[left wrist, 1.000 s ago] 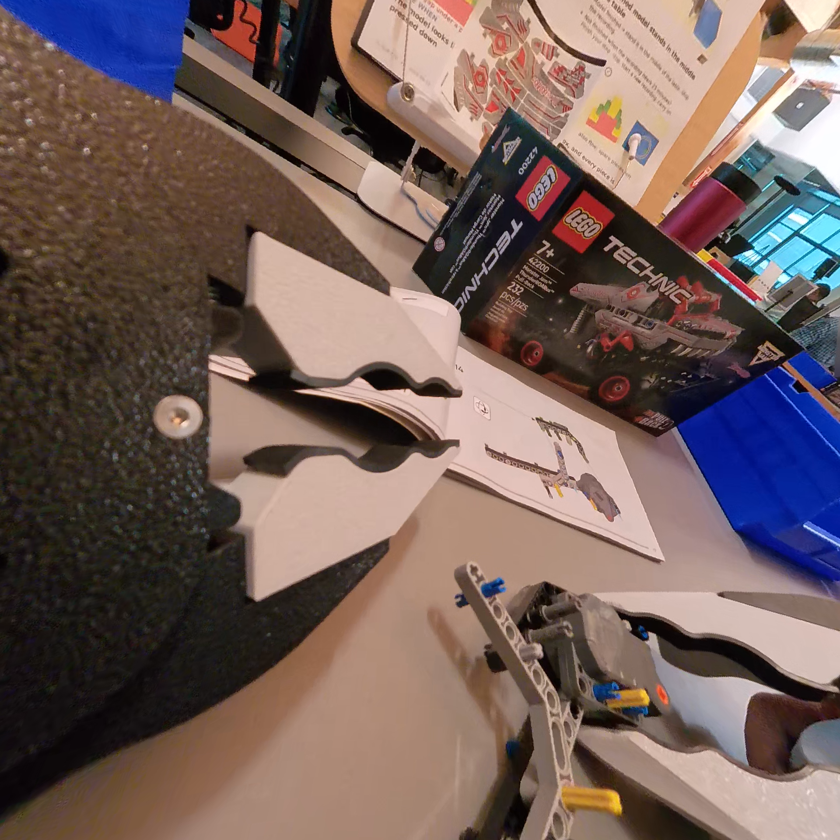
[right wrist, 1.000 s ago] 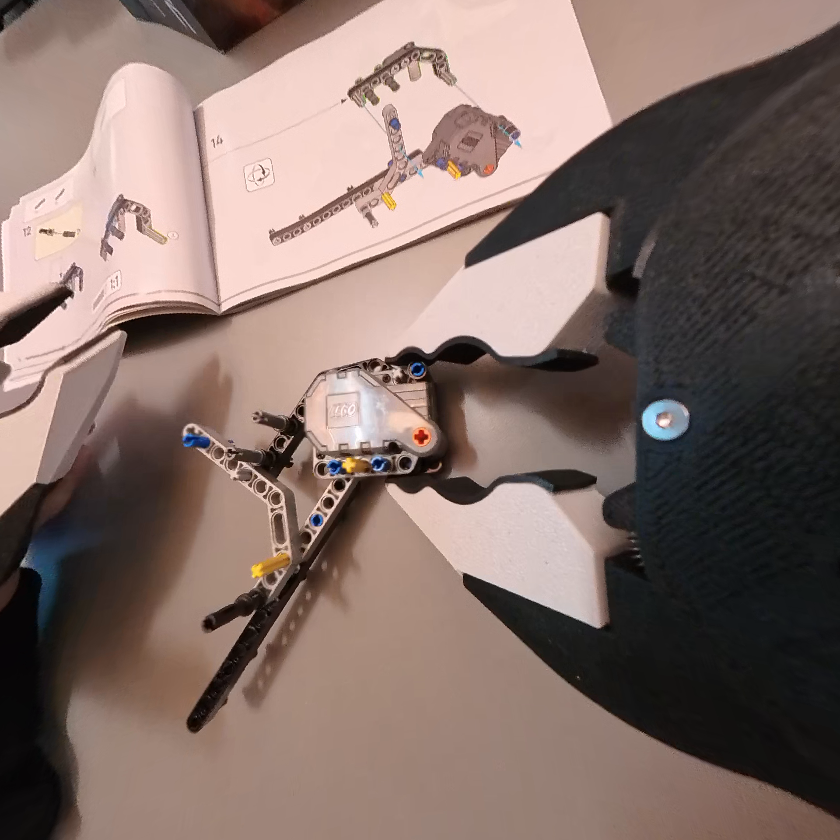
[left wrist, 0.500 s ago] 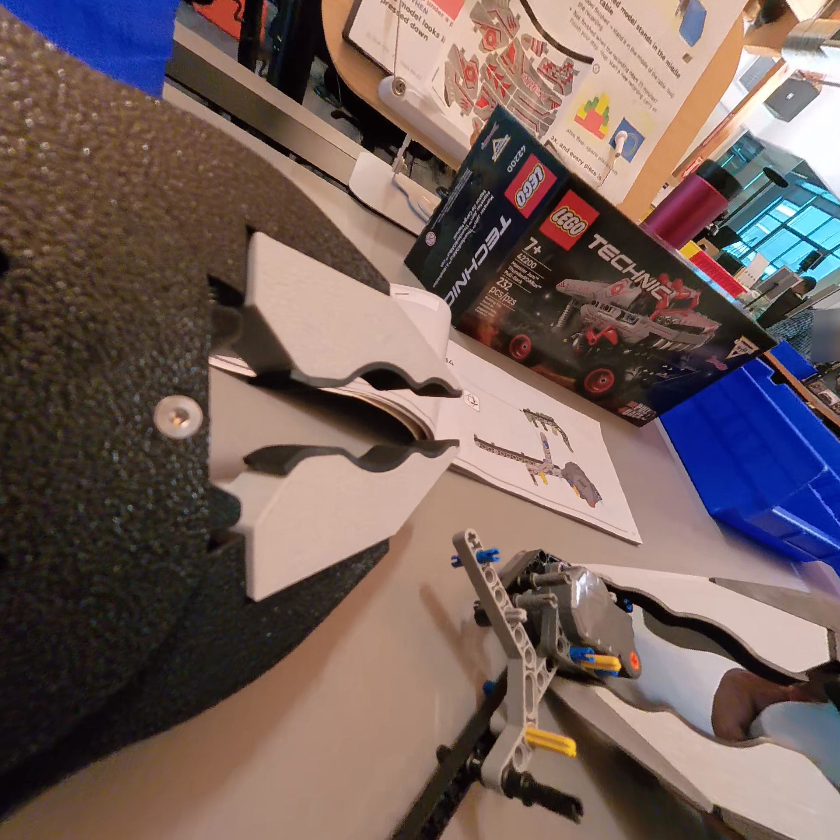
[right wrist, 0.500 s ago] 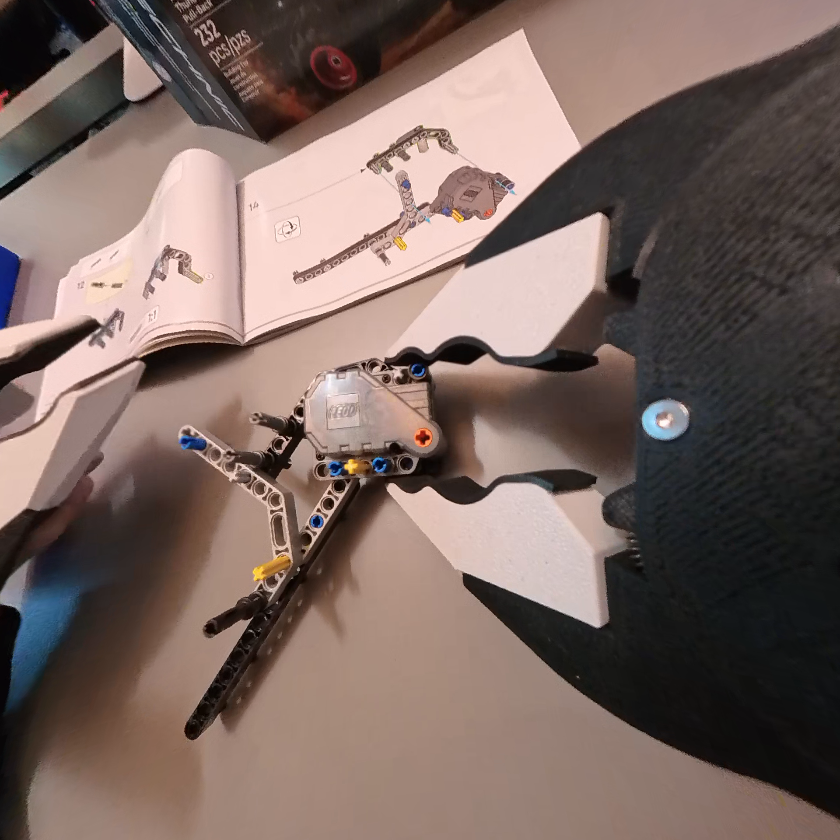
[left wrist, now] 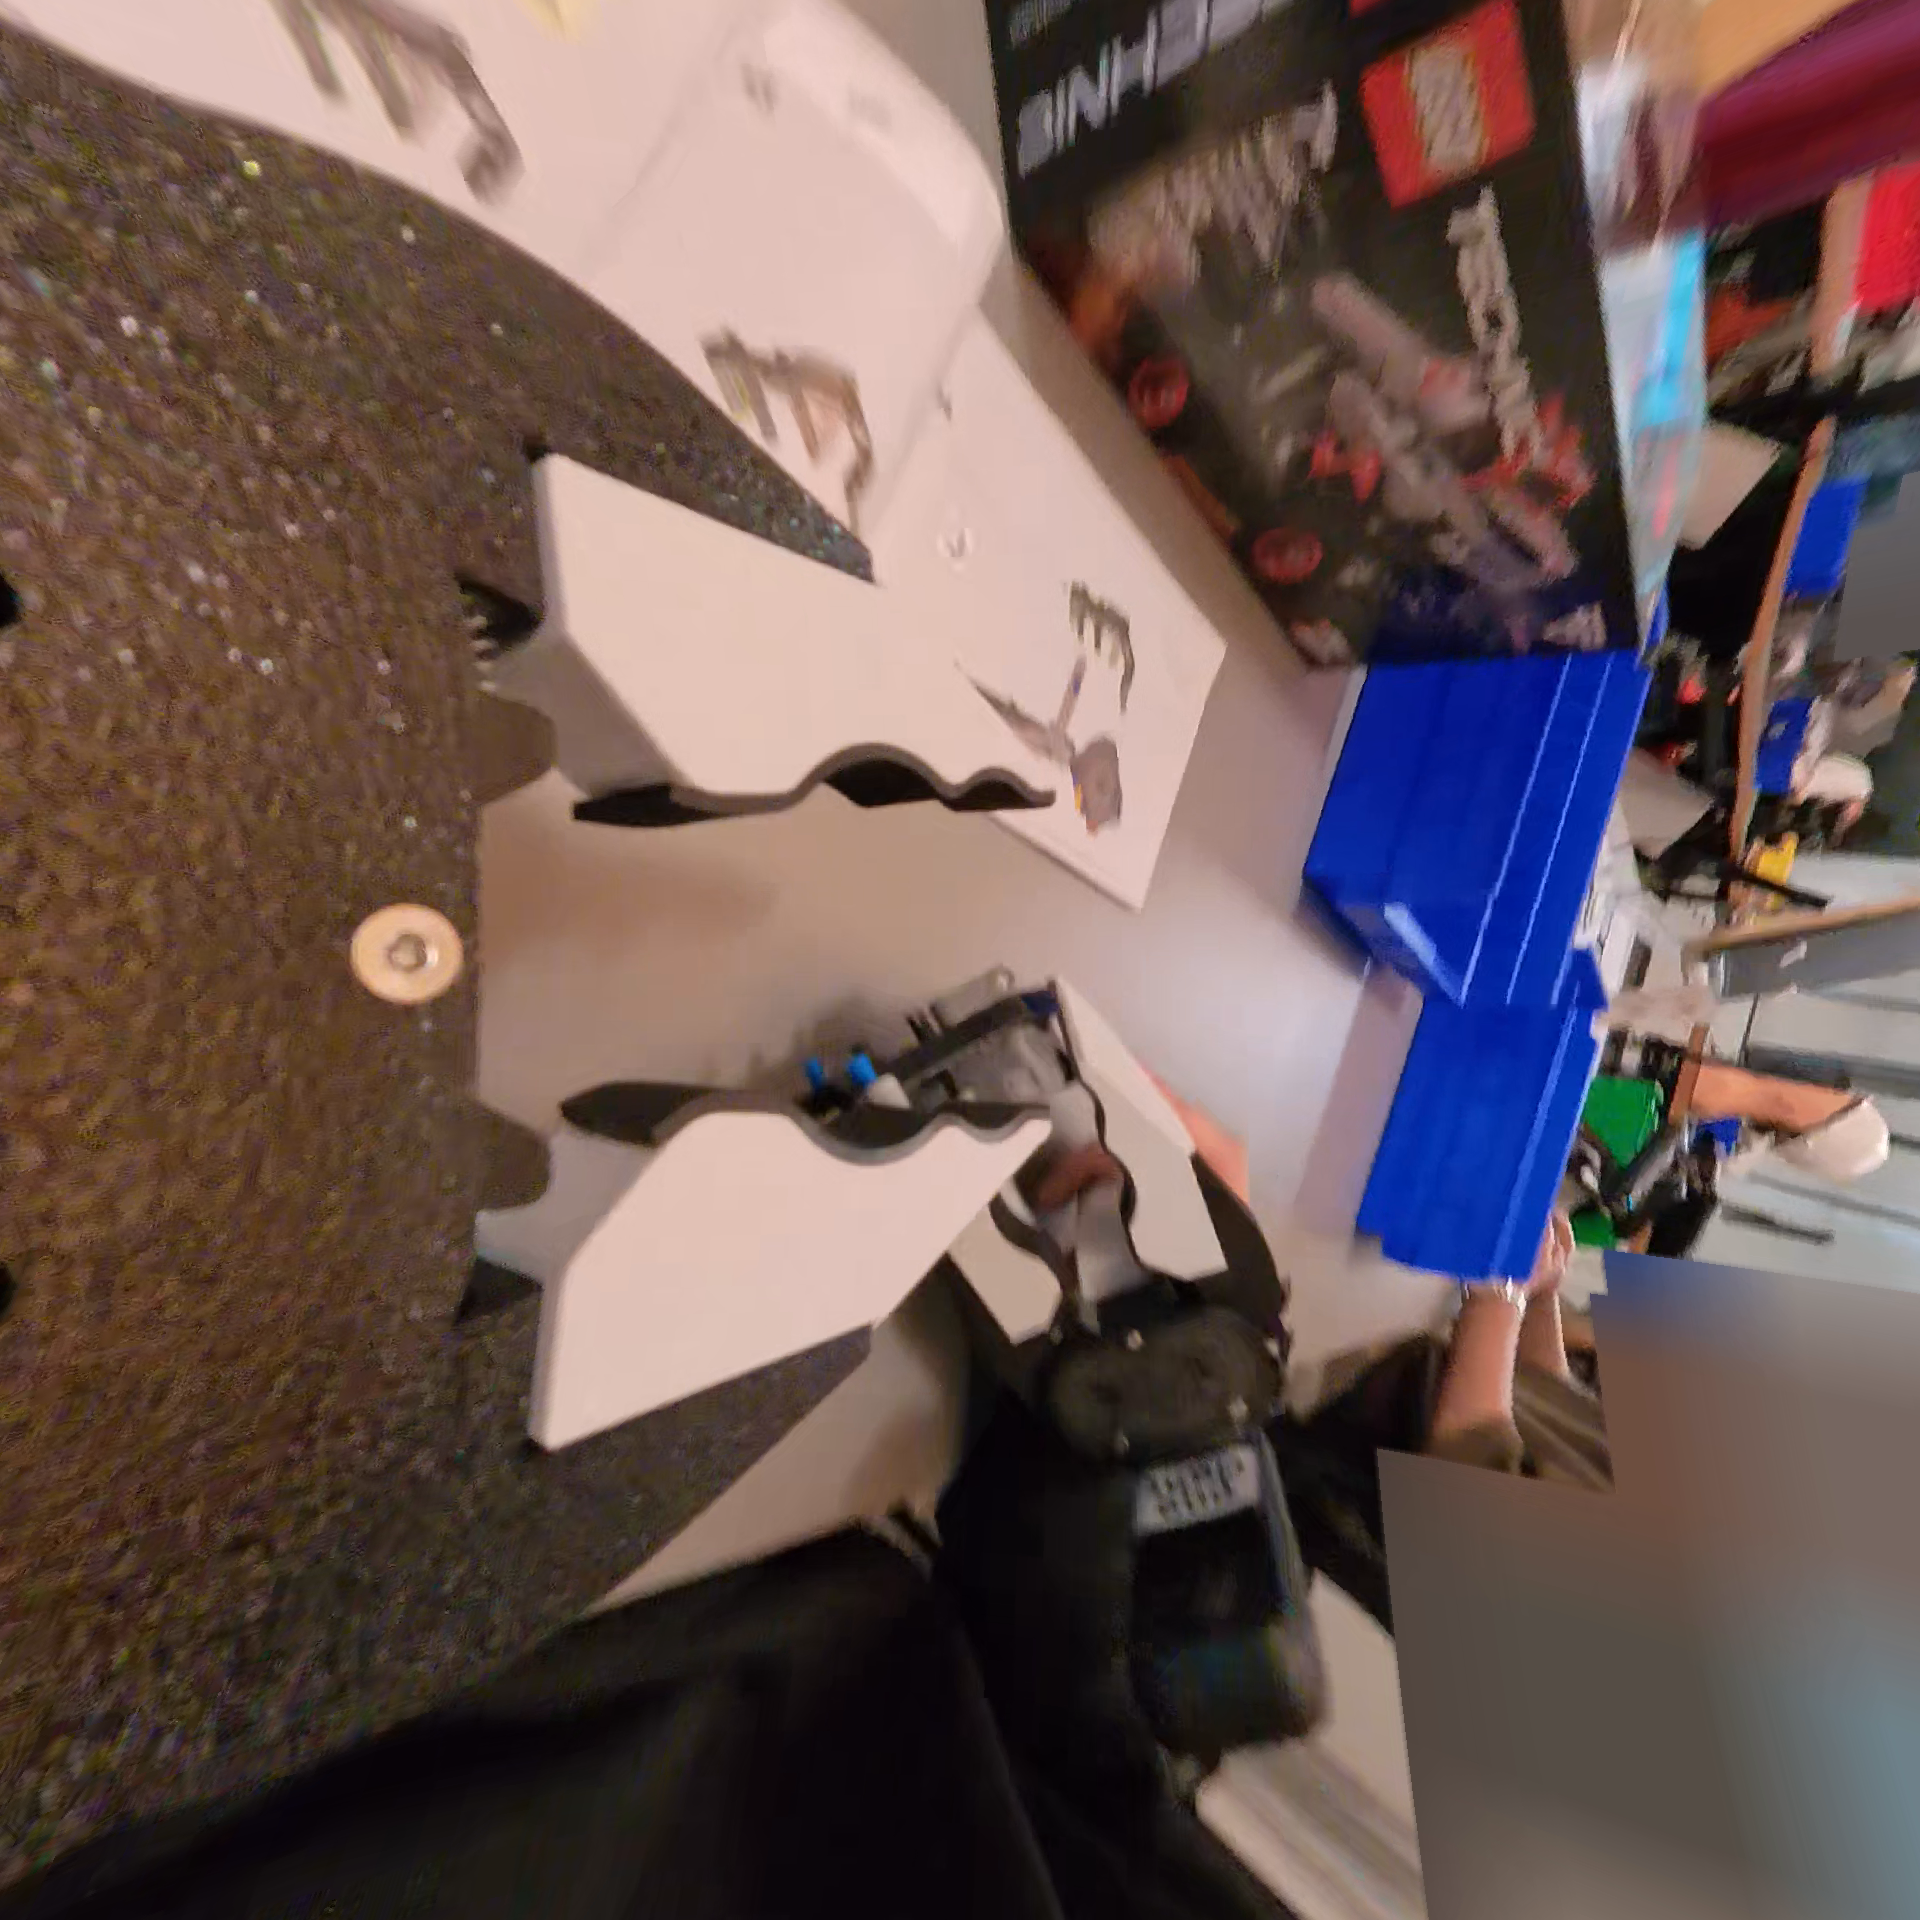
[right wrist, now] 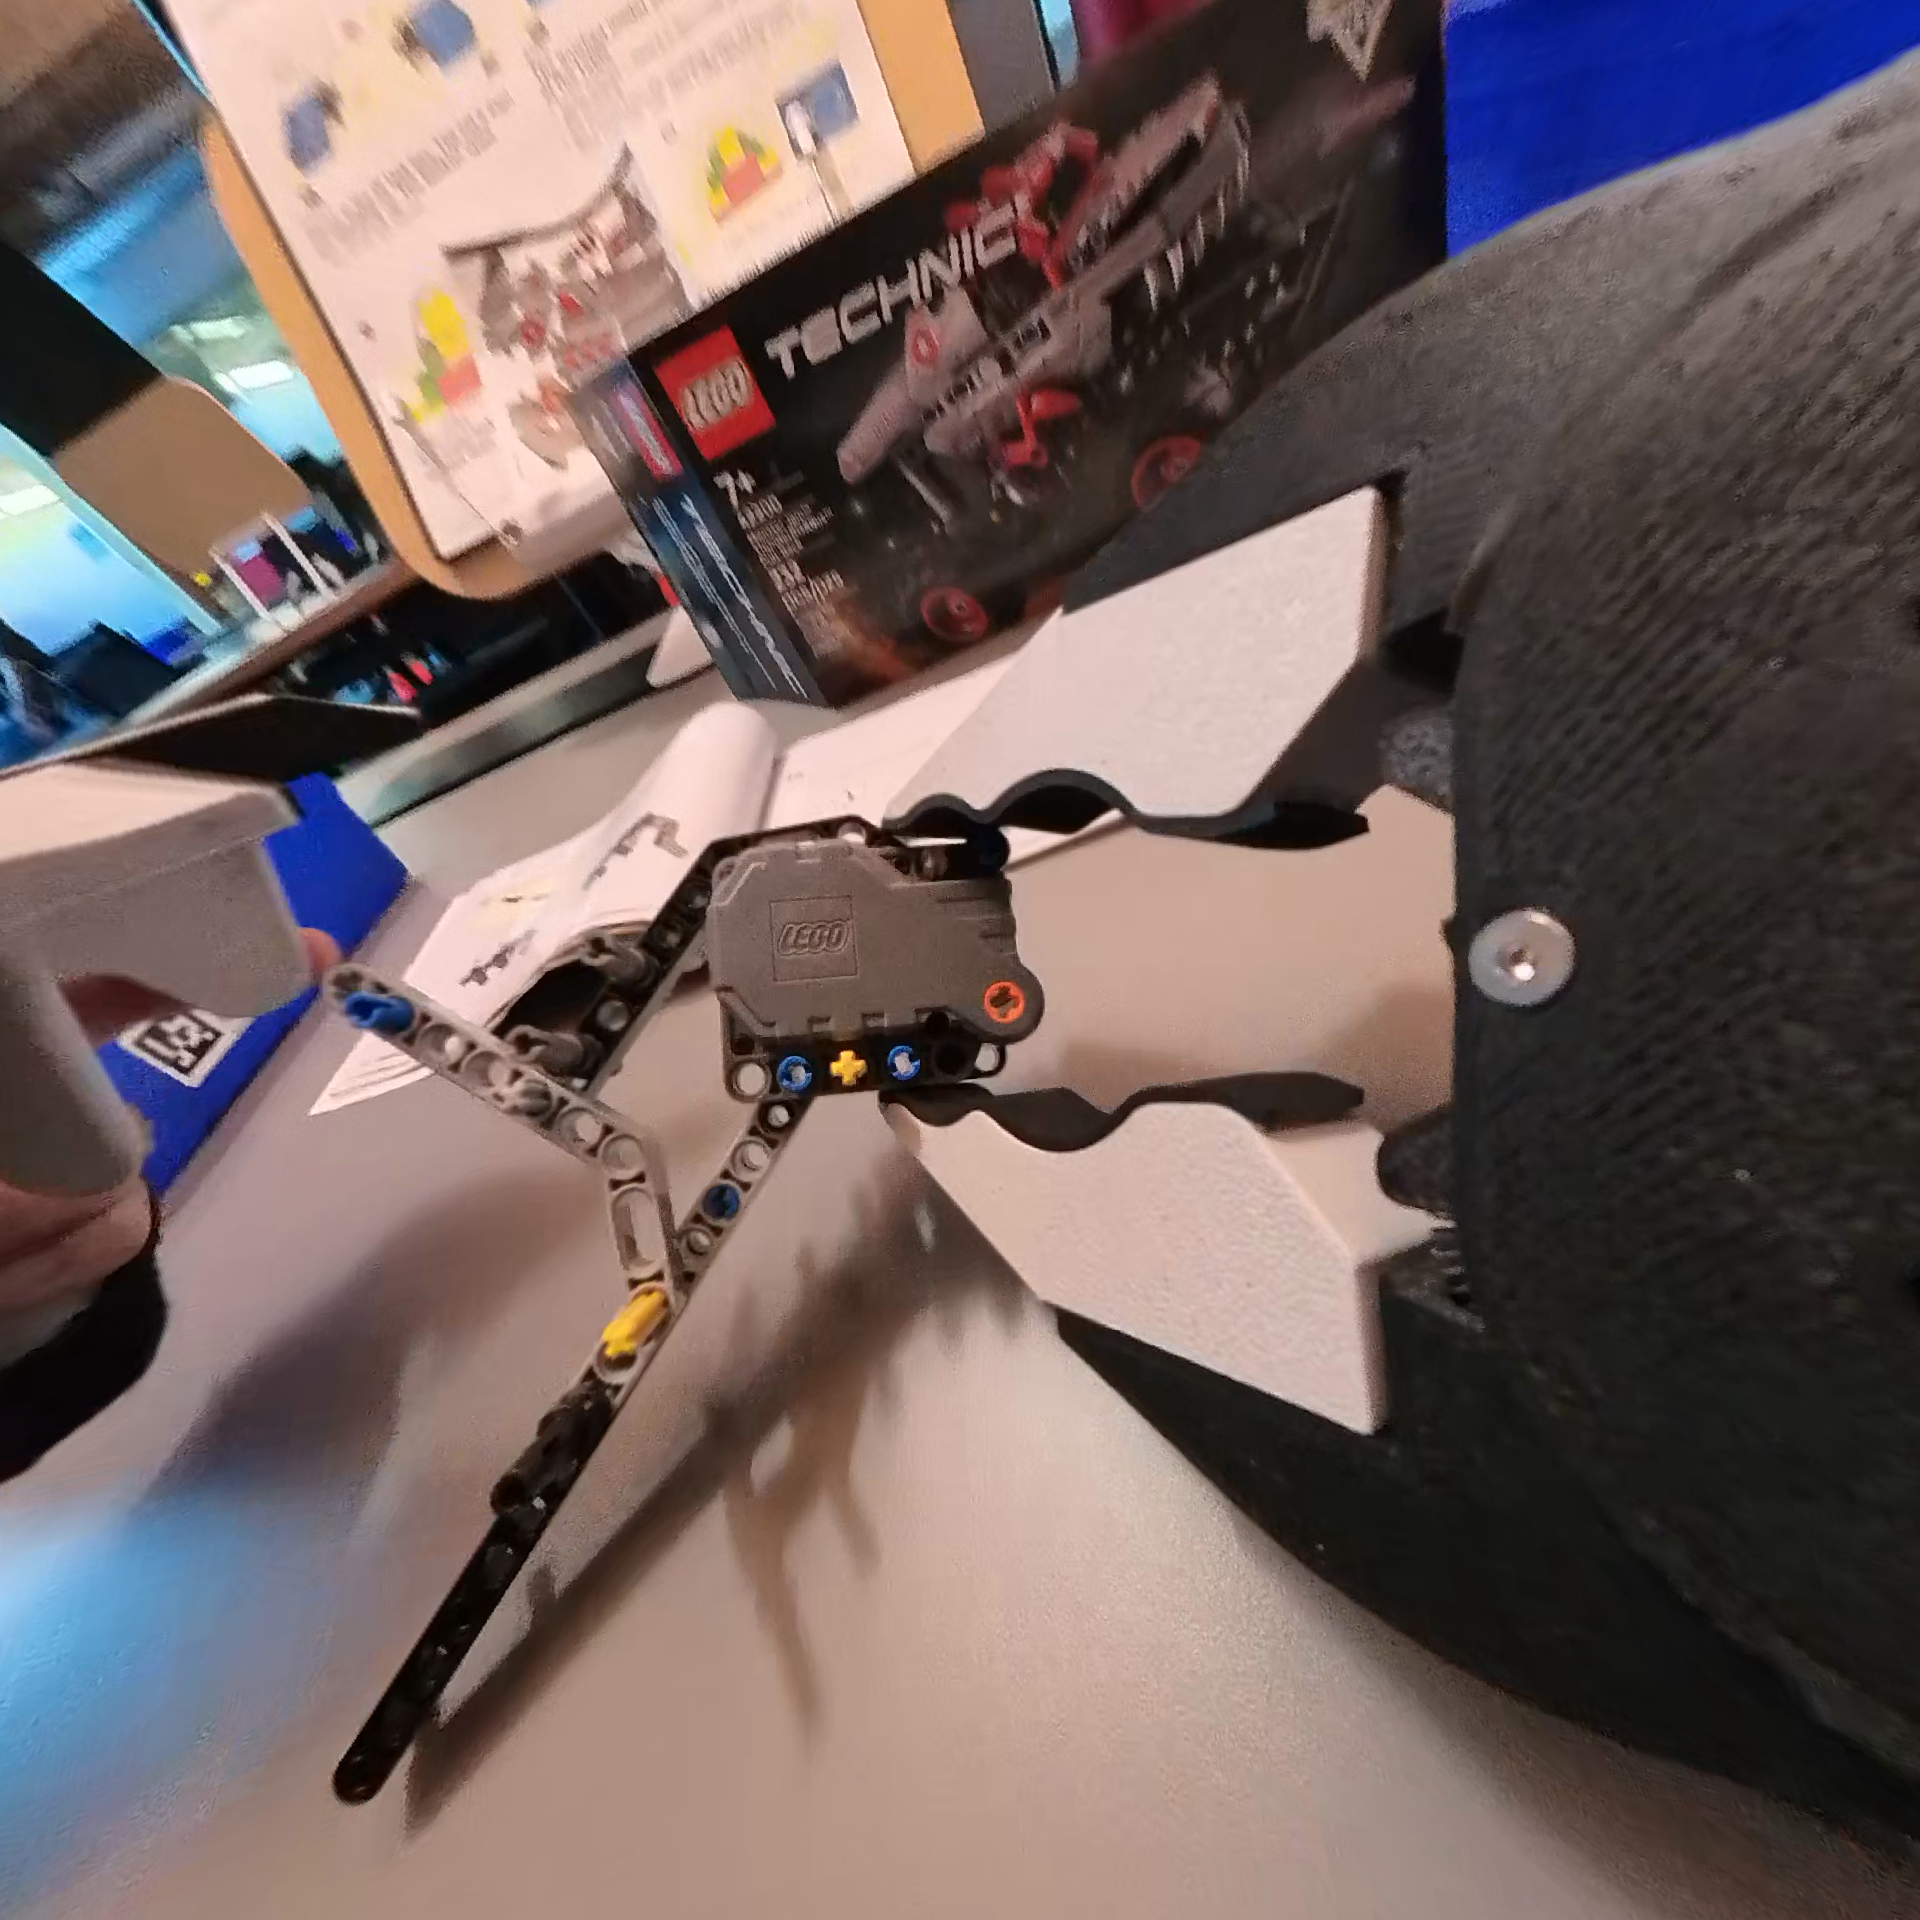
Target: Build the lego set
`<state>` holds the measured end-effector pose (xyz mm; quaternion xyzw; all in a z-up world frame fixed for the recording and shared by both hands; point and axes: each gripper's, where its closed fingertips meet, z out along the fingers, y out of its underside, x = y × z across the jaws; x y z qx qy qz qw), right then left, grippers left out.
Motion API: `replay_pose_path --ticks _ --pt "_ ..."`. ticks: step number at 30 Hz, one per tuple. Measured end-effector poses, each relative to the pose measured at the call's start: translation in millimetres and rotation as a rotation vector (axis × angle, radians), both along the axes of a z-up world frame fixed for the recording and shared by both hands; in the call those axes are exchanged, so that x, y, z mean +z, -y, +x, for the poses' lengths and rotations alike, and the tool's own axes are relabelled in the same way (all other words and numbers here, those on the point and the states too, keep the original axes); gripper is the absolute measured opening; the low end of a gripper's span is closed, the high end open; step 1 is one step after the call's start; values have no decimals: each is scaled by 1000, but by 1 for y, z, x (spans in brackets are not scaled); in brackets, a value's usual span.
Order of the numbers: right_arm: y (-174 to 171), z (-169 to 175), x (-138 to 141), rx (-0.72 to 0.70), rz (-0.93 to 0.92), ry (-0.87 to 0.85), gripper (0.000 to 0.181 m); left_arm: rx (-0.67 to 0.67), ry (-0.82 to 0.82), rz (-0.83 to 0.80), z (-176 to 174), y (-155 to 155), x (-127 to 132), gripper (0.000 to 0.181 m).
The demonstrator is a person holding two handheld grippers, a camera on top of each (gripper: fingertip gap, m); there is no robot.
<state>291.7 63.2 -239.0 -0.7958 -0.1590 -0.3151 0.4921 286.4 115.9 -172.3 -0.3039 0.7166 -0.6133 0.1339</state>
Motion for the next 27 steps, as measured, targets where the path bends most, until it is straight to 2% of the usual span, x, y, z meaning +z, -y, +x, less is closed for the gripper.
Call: replay_pose_path --ticks 3,7,14,16,20,24,27 --pt "0 -2 15 -3 44 168 45 -104 -94 -15 -10 25 6 59" --pt "3 -6 35 -27 86 371 45 -155 -173 140 -23 48 2 62" --pt "2 -15 46 -31 117 481 45 -114 -249 331 -27 63 -1 51" --pt "2 -17 49 -37 129 508 45 -109 -253 375 -26 64 -4 39" --pt "5 -18 57 -43 191 496 46 -110 -189 391 -25 66 1 33" --pt "10 -12 67 -72 289 382 65 -124 -103 403 -26 67 8 33" --pt "14 -9 72 -68 351 293 69 -151 -5 425 -29 69 14 32"
